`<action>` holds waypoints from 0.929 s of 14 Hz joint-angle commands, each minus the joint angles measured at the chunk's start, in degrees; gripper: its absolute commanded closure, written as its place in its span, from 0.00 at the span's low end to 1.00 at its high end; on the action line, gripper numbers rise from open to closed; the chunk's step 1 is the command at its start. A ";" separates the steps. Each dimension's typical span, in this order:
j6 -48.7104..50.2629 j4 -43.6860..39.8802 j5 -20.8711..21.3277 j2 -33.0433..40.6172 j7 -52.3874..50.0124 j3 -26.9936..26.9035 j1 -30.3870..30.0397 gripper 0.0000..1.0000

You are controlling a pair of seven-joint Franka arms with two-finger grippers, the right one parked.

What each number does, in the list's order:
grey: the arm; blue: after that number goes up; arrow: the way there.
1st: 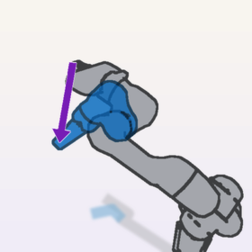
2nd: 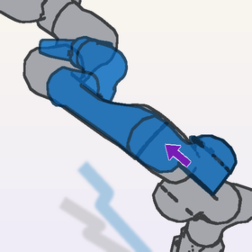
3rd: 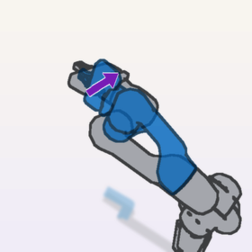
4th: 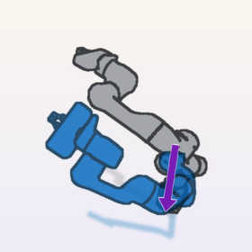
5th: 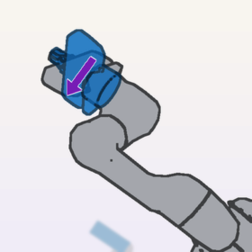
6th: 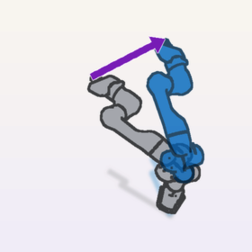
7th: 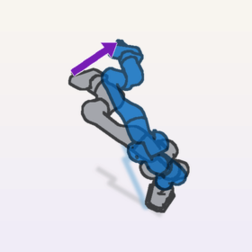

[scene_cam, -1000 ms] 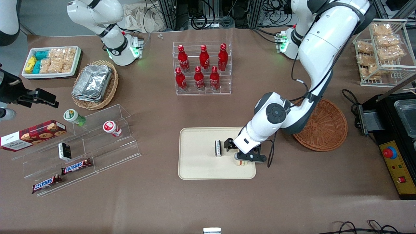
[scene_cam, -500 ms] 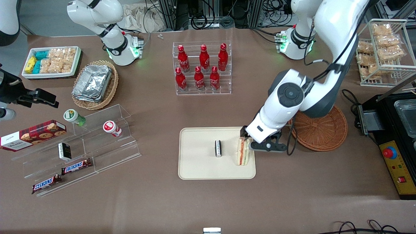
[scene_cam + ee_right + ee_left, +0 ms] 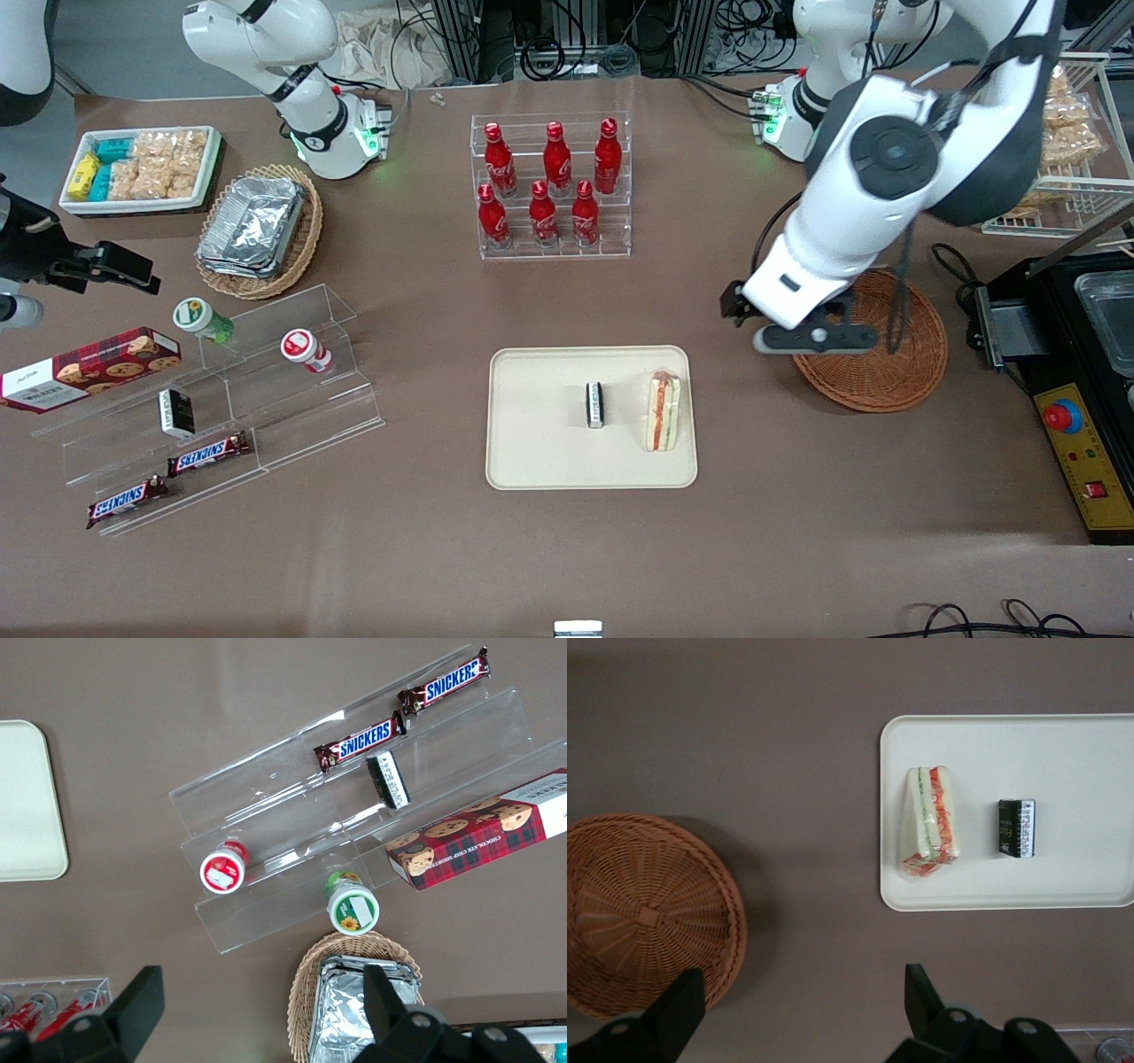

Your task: Place sandwich from basket to tray

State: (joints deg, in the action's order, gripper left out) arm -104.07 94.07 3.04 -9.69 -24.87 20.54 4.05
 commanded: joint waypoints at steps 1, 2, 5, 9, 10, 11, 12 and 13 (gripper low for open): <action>1.85 4.18 -2.60 6.86 4.72 -4.53 0.08 0.00; 2.55 5.59 -2.60 8.96 6.74 -6.46 0.17 0.00; 5.36 9.81 -3.65 16.26 12.89 -13.22 0.26 0.00; 8.88 12.53 -5.51 22.68 19.76 -20.97 0.26 0.00; 8.71 13.67 -5.42 23.83 19.77 -21.07 0.26 0.00; 8.71 13.08 -5.42 23.23 18.73 -20.72 0.26 0.00; 8.80 10.89 -5.42 21.40 16.37 -20.37 0.26 0.00; 8.88 8.18 -5.50 19.38 13.12 -19.58 0.17 0.00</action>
State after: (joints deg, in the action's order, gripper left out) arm -95.14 105.16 -1.77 12.22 -7.33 -0.34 3.96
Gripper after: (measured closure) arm 0.000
